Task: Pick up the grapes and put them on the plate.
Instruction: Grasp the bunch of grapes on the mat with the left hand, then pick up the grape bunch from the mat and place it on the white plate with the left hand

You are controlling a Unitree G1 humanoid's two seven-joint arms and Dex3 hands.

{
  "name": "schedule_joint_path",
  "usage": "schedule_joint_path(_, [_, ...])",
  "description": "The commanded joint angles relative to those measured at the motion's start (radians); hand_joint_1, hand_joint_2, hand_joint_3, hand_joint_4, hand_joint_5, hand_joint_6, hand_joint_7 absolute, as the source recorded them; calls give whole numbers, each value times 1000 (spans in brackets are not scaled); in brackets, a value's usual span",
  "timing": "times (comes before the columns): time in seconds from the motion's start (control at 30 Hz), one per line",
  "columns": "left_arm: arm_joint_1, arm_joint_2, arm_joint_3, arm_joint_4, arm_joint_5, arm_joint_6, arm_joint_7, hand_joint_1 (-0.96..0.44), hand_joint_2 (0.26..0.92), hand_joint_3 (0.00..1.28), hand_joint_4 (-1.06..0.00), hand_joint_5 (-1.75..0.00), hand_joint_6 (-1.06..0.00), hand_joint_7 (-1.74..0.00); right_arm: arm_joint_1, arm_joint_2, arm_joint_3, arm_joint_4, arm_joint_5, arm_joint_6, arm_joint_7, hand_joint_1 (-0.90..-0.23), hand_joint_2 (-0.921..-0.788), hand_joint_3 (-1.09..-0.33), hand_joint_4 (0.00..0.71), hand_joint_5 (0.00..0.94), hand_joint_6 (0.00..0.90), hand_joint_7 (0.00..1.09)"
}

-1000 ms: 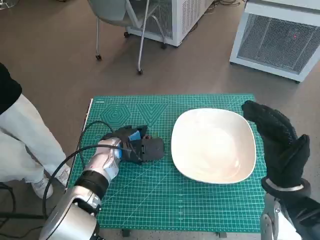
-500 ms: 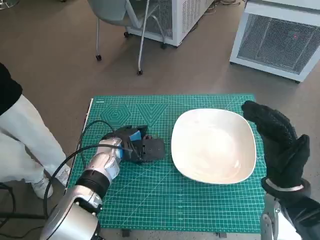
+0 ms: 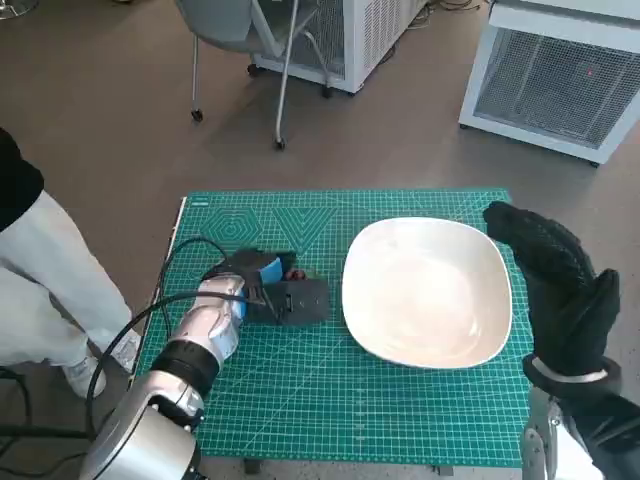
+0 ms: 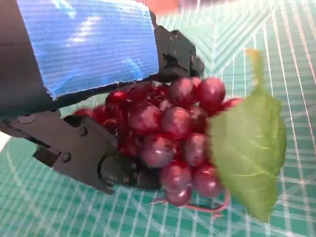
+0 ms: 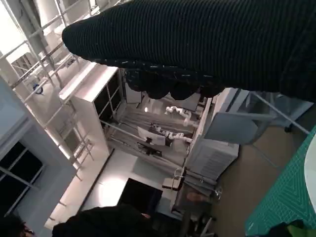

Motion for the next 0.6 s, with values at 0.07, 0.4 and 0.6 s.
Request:
schedule_joint_path(0.07, [49,13,-28,8,31,-44,56,23,867,344,-439,-1437,-481,-1269,11,-8,-6,3,-4,16,-6,-530,-921,-664,411,5,53,587])
schedule_joint_path(0.4, [39,13,-18,14,19,-48,33,4,897,218,-492,-1545,-624,-1007,2,-9,-5,8,-2,18,-3,-530,-921,-665,412,4,51,589])
schedule_joint_path(0.6, [37,11,-13,16,16,-47,35,3,918,176,-505,-1533,-622,-998,-1,-9,-6,13,2,16,1,-530,-921,-665,412,4,50,591])
